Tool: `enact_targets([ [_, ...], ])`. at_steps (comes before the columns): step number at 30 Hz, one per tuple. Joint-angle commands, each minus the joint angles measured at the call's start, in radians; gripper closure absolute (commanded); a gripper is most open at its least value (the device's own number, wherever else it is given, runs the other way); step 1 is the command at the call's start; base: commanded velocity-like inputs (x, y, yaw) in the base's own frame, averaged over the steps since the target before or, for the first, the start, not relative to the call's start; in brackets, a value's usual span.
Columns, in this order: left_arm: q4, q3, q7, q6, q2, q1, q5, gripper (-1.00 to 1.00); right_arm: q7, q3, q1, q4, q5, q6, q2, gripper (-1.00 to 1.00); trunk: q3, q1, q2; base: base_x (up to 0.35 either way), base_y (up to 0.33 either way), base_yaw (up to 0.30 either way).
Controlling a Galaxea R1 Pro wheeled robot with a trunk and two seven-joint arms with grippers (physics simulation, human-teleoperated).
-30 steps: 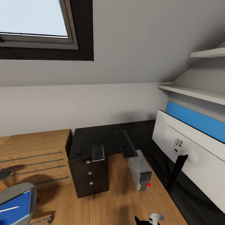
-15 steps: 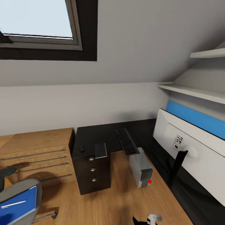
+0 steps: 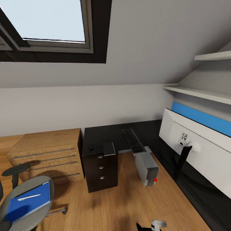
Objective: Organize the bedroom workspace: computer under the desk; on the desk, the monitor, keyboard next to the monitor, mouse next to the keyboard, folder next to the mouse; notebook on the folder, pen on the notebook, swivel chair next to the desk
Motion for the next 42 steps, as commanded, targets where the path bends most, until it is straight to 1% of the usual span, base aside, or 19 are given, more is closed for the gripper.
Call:
enact_targets([
  [1,0.0,-0.009,0.005,-0.003,0.0,-0.001,0.009,-1.0,0.006,0.006,-0.001,0.002,-0.01,-0.004,0.001,-1.0,-0.002,0.0,-0.002,-0.103,0.042,0.0],
  [8,0.0,-0.008,0.005,-0.003,0.0,-0.001,0.009,-1.0,0.006,0.006,-0.001,0.003,-0.011,-0.079,0.001,-1.0,-0.002,0.0,-0.002,-0.026,0.011,0.0],
  [22,0.0,-0.009,0.005,-0.003,0.0,-0.001,0.009,-1.0,0.005,0.004,-0.001,-0.002,-0.014,-0.098,-0.003,-1.0,-0.002,0.0,-0.002,-0.003,0.001,0.0],
  [25,0.0,-0.009,0.005,-0.003,-0.001,-0.001,0.009,-1.0,0.001,-0.002,-0.005,-0.033,-0.015,-0.089,-0.015,-1.0,-0.002,0.0,-0.002,0.0,0.0,0.0],
  [26,0.0,-0.009,0.005,-0.003,-0.001,-0.001,0.009,-1.0,-0.005,-0.003,-0.009,-0.052,-0.016,-0.077,-0.027,-1.0,-0.002,0.0,-0.002,0.0,0.0,0.0],
  [28,0.0,-0.008,0.005,-0.003,0.0,-0.001,0.009,-1.0,-0.074,-0.007,-0.049,-0.126,-0.017,-0.011,-0.068,-1.0,-0.002,0.0,-0.002,0.0,0.0,0.0],
  [29,0.0,-0.008,0.005,-0.003,0.0,-0.001,0.009,-1.0,-0.098,-0.007,-0.06,-0.147,-0.017,0.009,-0.077,-1.0,-0.002,0.0,-0.002,0.0,0.0,0.0],
  [30,0.0,-0.008,0.005,-0.004,0.0,-0.001,0.009,-1.0,-0.152,-0.008,-0.08,-0.196,-0.016,0.052,-0.098,-1.0,-0.002,0.0,-0.002,0.0,0.0,0.0],
  [31,0.0,-0.008,0.005,-0.01,0.0,-0.001,0.009,-1.0,-0.249,-0.009,-0.101,-0.285,-0.014,0.119,-0.132,-1.0,-0.002,0.0,-0.002,0.0,0.0,0.0],
  [32,0.0,-0.007,0.005,-0.02,0.0,-0.001,0.009,-1.0,-0.316,-0.009,-0.109,-0.348,-0.013,0.163,-0.156,-1.0,-0.002,0.0,-0.002,0.0,0.0,0.0],
  [33,0.001,-0.007,0.005,-0.027,0.0,-0.001,0.01,-1.0,-0.348,-0.009,-0.112,-0.379,-0.013,0.185,-0.169,-1.0,-0.002,0.0,-0.002,0.0,0.0,0.0],
  [34,0.001,-0.007,0.005,-0.045,0.0,-0.001,0.011,-1.0,-0.406,-0.01,-0.116,-0.436,-0.012,0.227,-0.194,-1.0,-0.002,0.0,-0.002,0.0,0.0,0.0],
  [35,0.001,-0.007,0.005,-0.054,0.0,-0.001,0.012,-1.0,-0.431,-0.01,-0.118,-0.461,-0.013,0.245,-0.207,-1.0,-0.002,0.0,-0.002,0.0,0.0,0.0],
  [36,0.003,-0.007,0.005,-0.073,0.001,-0.001,0.013,-1.0,-0.468,-0.011,-0.12,-0.508,-0.014,0.273,-0.23,-1.0,-0.002,0.0,-0.002,0.0,0.0,0.0],
  [37,0.004,-0.007,0.006,-0.081,0.001,-0.001,0.013,-1.0,-0.482,-0.011,-0.12,-0.53,-0.014,0.283,-0.241,-1.0,-0.002,0.0,-0.002,0.0,0.0,0.0],
  [38,0.007,-0.007,0.006,-0.092,0.001,-0.001,0.014,-1.0,-0.501,-0.013,-0.122,-0.572,-0.015,0.3,-0.263,-1.0,-0.002,0.0,-0.002,0.0,0.0,0.0],
  [39,0.008,-0.007,0.006,-0.096,0.001,-0.001,0.014,-1.0,-0.508,-0.015,-0.122,-0.594,-0.016,0.308,-0.274,-1.0,-0.002,0.0,-0.002,0.0,0.0,0.0],
  [40,0.009,-0.007,0.006,-0.102,0.001,-0.001,0.015,-1.0,-0.518,-0.019,-0.122,-0.639,-0.017,0.327,-0.295,-1.0,-0.002,0.0,-0.002,0.0,0.0,0.0],
  [42,0.01,-0.007,0.006,-0.106,0.001,-0.001,0.015,-1.0,-0.525,-0.022,-0.122,-0.684,-0.017,0.35,-0.316,-1.0,-0.002,0.0,-0.002,0.0,0.0,0.0],
])
